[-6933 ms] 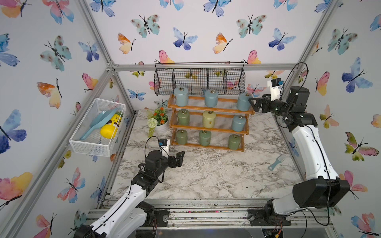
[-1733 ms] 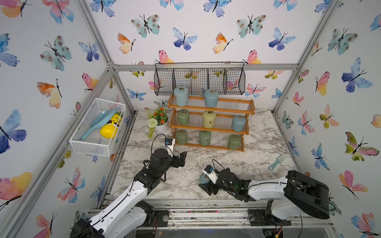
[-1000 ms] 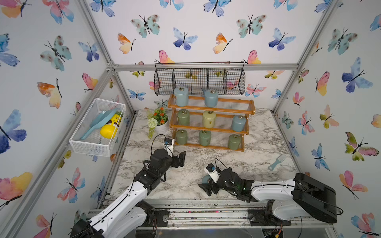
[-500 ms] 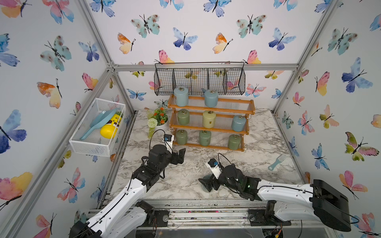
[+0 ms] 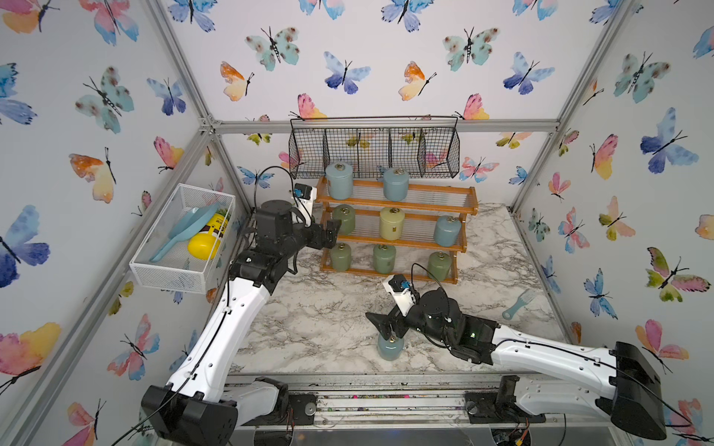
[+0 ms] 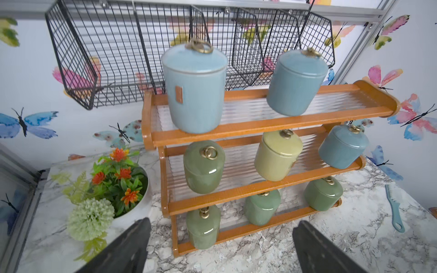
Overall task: Remove the tea canisters from the shelf
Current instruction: Place the tea canister at the center of the board, then pick up the tea canister from the shelf.
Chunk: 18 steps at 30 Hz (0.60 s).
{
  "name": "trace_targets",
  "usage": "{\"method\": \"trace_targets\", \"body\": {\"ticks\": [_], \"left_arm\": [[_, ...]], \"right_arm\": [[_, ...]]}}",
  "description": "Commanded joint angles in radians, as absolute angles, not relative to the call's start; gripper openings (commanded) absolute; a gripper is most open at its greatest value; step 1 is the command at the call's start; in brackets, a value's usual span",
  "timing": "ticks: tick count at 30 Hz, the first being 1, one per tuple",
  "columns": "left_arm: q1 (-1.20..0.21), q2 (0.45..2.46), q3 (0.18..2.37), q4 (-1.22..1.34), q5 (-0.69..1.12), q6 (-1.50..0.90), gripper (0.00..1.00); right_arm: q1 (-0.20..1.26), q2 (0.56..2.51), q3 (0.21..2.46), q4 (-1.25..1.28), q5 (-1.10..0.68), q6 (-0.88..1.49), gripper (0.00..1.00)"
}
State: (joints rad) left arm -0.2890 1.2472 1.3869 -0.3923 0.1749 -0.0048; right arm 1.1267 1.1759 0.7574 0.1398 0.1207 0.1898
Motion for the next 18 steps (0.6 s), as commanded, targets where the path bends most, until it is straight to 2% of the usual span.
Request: {"method": "trace_targets", "body": {"ticks": [1,9,18], "left_arm": [[-0.247,1.308,1.498,-0.469,0.232,0.032,0.98],[-0.161,1.494,1.747,-0.519,0.349,0.045,0.99],[-0.151,1.663,1.933,-0.558,0.559,0.051,0.98]], "right_arm": [[1.127,1.198,0.805,0.064,0.139,0.181,1.0],[1.126,1.199,0.824,0.058,0.147,0.214,1.0],[1.126,1.186,0.825,0.04,0.135,0.225,1.0]]}}
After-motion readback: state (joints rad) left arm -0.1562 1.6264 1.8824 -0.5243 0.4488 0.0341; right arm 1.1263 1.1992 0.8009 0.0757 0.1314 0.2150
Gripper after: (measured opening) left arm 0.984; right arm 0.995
